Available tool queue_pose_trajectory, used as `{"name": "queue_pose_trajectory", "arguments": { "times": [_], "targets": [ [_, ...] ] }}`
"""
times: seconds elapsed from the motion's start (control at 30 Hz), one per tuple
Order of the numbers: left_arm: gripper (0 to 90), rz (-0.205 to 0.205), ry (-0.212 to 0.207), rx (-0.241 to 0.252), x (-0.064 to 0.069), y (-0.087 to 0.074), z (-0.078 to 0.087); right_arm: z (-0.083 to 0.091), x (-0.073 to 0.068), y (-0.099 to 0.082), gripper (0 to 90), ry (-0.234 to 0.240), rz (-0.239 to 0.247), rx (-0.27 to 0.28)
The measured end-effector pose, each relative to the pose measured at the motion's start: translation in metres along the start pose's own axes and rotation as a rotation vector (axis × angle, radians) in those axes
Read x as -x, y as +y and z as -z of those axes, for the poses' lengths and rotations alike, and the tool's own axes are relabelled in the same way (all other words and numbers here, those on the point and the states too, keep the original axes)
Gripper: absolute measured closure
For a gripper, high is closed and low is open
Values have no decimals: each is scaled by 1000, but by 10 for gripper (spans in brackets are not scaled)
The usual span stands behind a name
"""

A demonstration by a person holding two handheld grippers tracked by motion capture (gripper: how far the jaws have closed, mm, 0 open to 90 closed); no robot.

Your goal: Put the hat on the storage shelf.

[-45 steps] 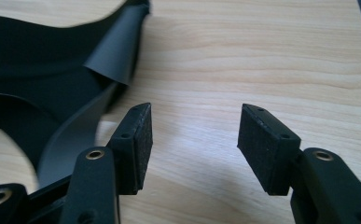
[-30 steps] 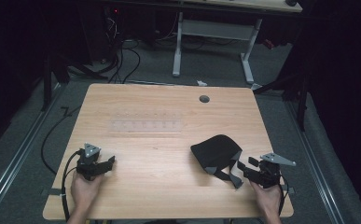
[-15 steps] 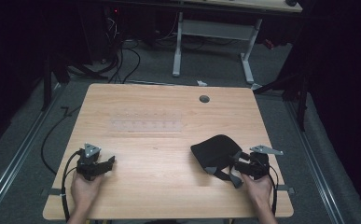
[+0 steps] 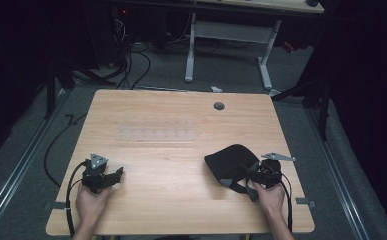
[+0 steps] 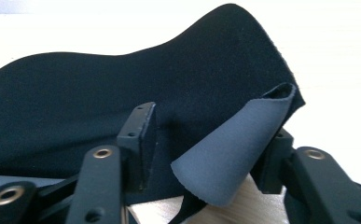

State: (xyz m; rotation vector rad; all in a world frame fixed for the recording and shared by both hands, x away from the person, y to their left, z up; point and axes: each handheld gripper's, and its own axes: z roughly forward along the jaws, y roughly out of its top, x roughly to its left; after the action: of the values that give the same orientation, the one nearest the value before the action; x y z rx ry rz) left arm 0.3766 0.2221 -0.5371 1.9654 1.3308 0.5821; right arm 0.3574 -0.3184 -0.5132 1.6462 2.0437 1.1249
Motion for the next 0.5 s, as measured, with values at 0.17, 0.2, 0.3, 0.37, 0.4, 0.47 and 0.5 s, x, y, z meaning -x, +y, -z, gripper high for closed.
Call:
{"name": "queue_pose_trajectory", "arguments": {
  "times": [0.17,0.2,0.3,0.37,0.4,0.47,0.5],
  "targets": [
    [322,0,0,0,0,0,0,-1,0,0,587,13,3,9],
    [322,0,0,0,0,0,0,-2,0,0,607,15,6,10],
    [322,0,0,0,0,0,0,-2,1,0,666,33,8,14],
    [322,0,0,0,0,0,0,-1,1,0,676,39,2,15],
    [322,0,0,0,0,0,0,-1,0,0,708,49,9,23],
    [322,0,0,0,0,0,0,0,0,-1,718,58,12,26],
    [322,0,0,0,0,0,0,0,0,-1,732,65,13,28]
  ]
}}
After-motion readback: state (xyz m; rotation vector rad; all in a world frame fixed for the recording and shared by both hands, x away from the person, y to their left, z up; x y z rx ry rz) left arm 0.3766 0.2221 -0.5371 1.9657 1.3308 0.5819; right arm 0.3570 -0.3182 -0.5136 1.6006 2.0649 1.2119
